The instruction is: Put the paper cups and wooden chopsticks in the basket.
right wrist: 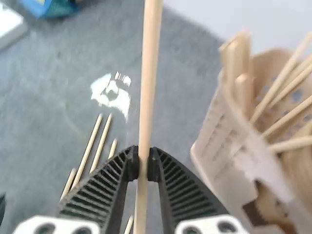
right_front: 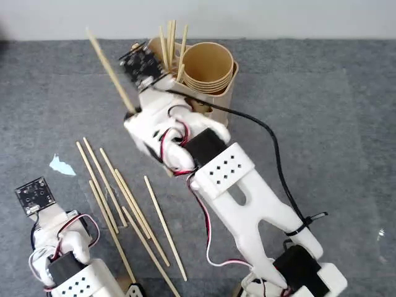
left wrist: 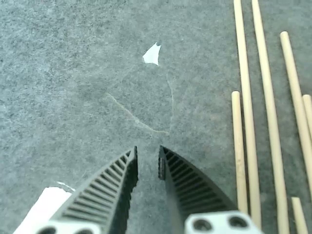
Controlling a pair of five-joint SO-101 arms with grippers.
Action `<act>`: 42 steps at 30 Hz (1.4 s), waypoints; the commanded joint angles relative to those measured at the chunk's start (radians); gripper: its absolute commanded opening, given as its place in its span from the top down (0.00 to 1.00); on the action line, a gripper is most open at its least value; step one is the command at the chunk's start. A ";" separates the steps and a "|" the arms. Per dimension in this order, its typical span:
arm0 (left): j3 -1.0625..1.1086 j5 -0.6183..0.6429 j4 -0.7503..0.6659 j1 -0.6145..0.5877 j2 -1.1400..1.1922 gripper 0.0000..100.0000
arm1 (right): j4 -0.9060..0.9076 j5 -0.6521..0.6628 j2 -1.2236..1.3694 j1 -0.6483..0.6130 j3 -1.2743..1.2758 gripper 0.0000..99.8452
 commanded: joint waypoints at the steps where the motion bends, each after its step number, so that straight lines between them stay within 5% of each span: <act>1: -0.005 -0.005 -0.021 -0.005 -0.003 0.92 | -0.140 0.012 -0.056 0.058 -0.060 0.99; 8: -0.005 -0.005 -0.021 -0.005 -0.003 0.92 | -0.352 0.014 -0.058 0.102 -0.063 0.99; 17: -0.005 -0.005 -0.021 -0.005 -0.003 0.92 | -0.641 0.175 0.001 0.133 -0.058 0.99; 28: -0.005 -0.005 -0.021 -0.005 -0.003 0.92 | -0.937 0.175 0.183 0.229 -0.057 0.99; 38: -0.005 -0.005 -0.021 -0.005 -0.003 0.92 | -0.949 0.175 0.180 0.229 0.089 0.99; 42: -0.005 -0.005 -0.021 -0.005 -0.003 0.92 | -0.863 0.175 0.148 0.229 0.104 0.90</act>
